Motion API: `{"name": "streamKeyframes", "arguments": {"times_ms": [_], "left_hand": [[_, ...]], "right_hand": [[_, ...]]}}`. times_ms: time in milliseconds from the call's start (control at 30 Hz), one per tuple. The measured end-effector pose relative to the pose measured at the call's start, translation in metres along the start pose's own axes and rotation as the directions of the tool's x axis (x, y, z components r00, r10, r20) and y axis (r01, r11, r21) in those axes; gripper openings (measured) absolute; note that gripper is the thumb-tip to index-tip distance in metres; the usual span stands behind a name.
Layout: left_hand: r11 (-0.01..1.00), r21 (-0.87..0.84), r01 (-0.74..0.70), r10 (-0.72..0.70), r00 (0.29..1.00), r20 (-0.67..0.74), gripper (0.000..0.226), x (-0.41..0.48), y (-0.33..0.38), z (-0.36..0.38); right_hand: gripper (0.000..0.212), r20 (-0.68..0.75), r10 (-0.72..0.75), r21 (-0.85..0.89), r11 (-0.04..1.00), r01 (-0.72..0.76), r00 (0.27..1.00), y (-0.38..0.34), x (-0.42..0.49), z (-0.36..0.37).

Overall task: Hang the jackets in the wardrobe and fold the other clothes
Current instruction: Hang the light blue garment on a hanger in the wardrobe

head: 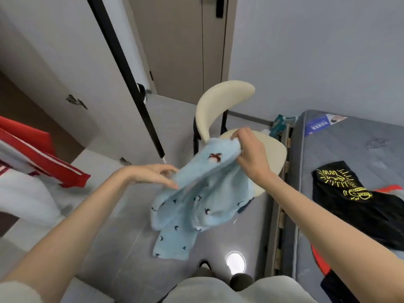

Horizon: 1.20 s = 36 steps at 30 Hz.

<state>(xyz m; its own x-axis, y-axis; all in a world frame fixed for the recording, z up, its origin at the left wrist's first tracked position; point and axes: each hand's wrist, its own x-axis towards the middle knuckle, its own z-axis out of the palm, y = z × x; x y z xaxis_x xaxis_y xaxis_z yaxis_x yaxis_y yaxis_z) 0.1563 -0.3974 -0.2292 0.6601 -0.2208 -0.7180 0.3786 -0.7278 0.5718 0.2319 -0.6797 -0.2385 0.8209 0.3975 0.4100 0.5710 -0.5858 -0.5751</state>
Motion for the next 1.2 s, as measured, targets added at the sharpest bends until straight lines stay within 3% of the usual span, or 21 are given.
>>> {"name": "streamKeyframes", "arguments": {"times_ms": [33, 67, 167, 267, 400, 500, 600, 667, 733, 833, 900, 967, 1000, 1067, 1100, 1133, 1167, 1200], "left_hand": [[0.999, -0.049, 0.019, -0.013, 0.993, 0.117, 0.074, -0.001, -0.005, -0.002], [0.988, -0.154, -0.004, 0.024, 0.991, 0.129, 0.088, 0.000, -0.005, -0.003], [0.827, -0.552, -0.108, 0.042, 0.991, -0.131, 0.087, 0.016, 0.010, -0.011], [0.597, -0.799, -0.076, 0.018, 0.997, -0.082, 0.085, 0.038, 0.027, -0.019], [0.485, -0.874, 0.037, -0.105, 0.994, -0.017, 0.075, 0.062, 0.043, -0.016], [0.511, -0.858, 0.058, -0.171, 0.985, -0.035, 0.036, 0.073, 0.042, -0.011], [0.461, -0.884, -0.071, -0.187, 0.967, -0.175, 0.014, 0.079, 0.034, -0.012], [0.333, -0.920, -0.206, -0.185, 0.943, -0.278, 0.011, 0.079, 0.032, -0.014], [0.216, -0.923, -0.318, -0.155, 0.922, -0.354, 0.013, 0.079, 0.031, -0.016], [0.147, -0.921, -0.361, -0.077, 0.924, -0.374, 0.020, 0.074, 0.043, -0.022], [0.117, -0.928, -0.354, -0.055, 0.931, -0.362, 0.026, 0.068, 0.055, -0.026], [0.097, -0.931, -0.351, -0.017, 0.935, -0.354, 0.033, 0.061, 0.061, -0.031], [0.105, -0.929, -0.354, 0.009, 0.935, -0.355, 0.038, 0.057, 0.062, -0.034], [0.120, -0.923, -0.365, 0.065, 0.931, -0.359, 0.048, 0.048, 0.062, -0.041], [0.133, -0.920, -0.368, 0.088, 0.929, -0.359, 0.051, 0.043, 0.062, -0.044], [0.149, -0.919, -0.366, 0.111, 0.929, -0.352, 0.051, 0.038, 0.063, -0.046], [0.156, -0.920, -0.359, 0.126, 0.931, -0.342, 0.050, 0.033, 0.064, -0.047], [0.143, -0.924, -0.355, 0.133, 0.932, -0.338, 0.050, 0.029, 0.065, -0.048]], "right_hand": [[0.025, -0.002, -0.111, -0.025, 0.994, 0.111, 0.994, -0.012, 0.005, 0.001], [0.023, 0.017, -0.170, 0.012, 0.985, 0.170, 0.985, -0.023, 0.007, 0.002], [0.009, 0.115, 0.039, 0.302, 0.951, -0.072, 0.993, -0.053, 0.009, 0.005], [0.019, 0.147, 0.043, 0.268, 0.960, -0.082, 0.988, -0.057, 0.015, 0.006], [0.020, 0.237, -0.041, 0.210, 0.978, -0.010, 0.971, -0.053, 0.017, 0.004], [0.022, 0.302, -0.041, 0.112, 0.994, 0.008, 0.953, -0.044, 0.016, 0.007], [0.014, 0.288, -0.112, -0.028, 0.992, 0.125, 0.951, -0.031, 0.017, 0.004], [0.010, 0.271, -0.312, -0.194, 0.909, 0.369, 0.910, -0.018, 0.021, 0.003], [0.023, 0.354, -0.363, -0.203, 0.869, 0.450, 0.862, -0.007, 0.028, 0.006], [0.030, 0.554, -0.125, -0.068, 0.979, 0.195, 0.823, -0.001, 0.039, 0.014], [0.025, 0.699, 0.066, 0.038, 0.991, -0.129, 0.712, 0.000, 0.043, 0.019], [0.024, 0.744, 0.202, 0.182, 0.856, -0.483, 0.637, -0.002, 0.046, 0.022], [0.025, 0.764, 0.266, 0.249, 0.720, -0.648, 0.588, -0.002, 0.049, 0.024], [0.023, 0.835, 0.335, 0.357, 0.274, -0.893, 0.437, -0.003, 0.057, 0.027], [0.019, 0.861, 0.355, 0.372, 0.048, -0.927, 0.364, -0.004, 0.061, 0.028], [0.015, 0.875, 0.369, 0.371, -0.090, -0.924, 0.315, -0.005, 0.065, 0.031], [0.014, 0.885, 0.366, 0.351, -0.122, -0.928, 0.286, -0.007, 0.068, 0.034], [0.020, 0.888, 0.371, 0.321, -0.074, -0.944, 0.273, -0.008, 0.069, 0.038]]}}
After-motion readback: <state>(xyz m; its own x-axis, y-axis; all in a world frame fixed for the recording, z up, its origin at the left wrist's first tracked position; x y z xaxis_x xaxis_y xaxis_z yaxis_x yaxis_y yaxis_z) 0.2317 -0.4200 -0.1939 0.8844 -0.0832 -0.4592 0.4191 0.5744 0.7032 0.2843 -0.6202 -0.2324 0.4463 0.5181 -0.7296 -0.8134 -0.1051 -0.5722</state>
